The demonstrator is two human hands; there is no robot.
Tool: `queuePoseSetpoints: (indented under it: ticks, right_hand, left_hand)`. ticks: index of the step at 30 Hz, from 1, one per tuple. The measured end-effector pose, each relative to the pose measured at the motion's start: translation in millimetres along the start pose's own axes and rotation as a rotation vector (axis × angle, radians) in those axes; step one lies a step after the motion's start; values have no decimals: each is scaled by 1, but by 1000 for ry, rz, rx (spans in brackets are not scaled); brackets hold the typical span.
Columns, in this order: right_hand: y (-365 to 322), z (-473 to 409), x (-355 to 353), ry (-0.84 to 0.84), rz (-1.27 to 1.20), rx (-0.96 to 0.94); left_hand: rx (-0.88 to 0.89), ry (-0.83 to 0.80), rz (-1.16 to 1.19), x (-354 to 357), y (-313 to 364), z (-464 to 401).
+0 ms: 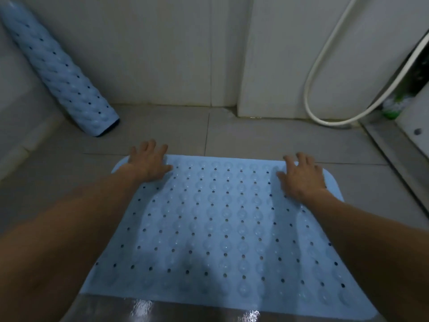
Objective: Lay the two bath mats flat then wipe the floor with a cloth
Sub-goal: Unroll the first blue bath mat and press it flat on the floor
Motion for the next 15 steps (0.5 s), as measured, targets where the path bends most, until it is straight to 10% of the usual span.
queuePoseSetpoints:
  ticks: [6, 15]
  right_hand:
    - [-11, 66, 91, -254, -154, 91]
    - [-12, 39, 98, -141, -143, 92]
  left_hand:
    - [-31, -179, 232, 86, 41, 51]
    - [-108, -74, 302, 93, 44, 22]
Point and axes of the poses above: each hand's wrist, its own z-axis away from the middle knuckle, its own x-axis out of the palm, y = z × x, the point moved 8 cm from there along -z, towards the middle knuckle, and after that the axes turned 15 degrees about -z, right-handed, at the moved point
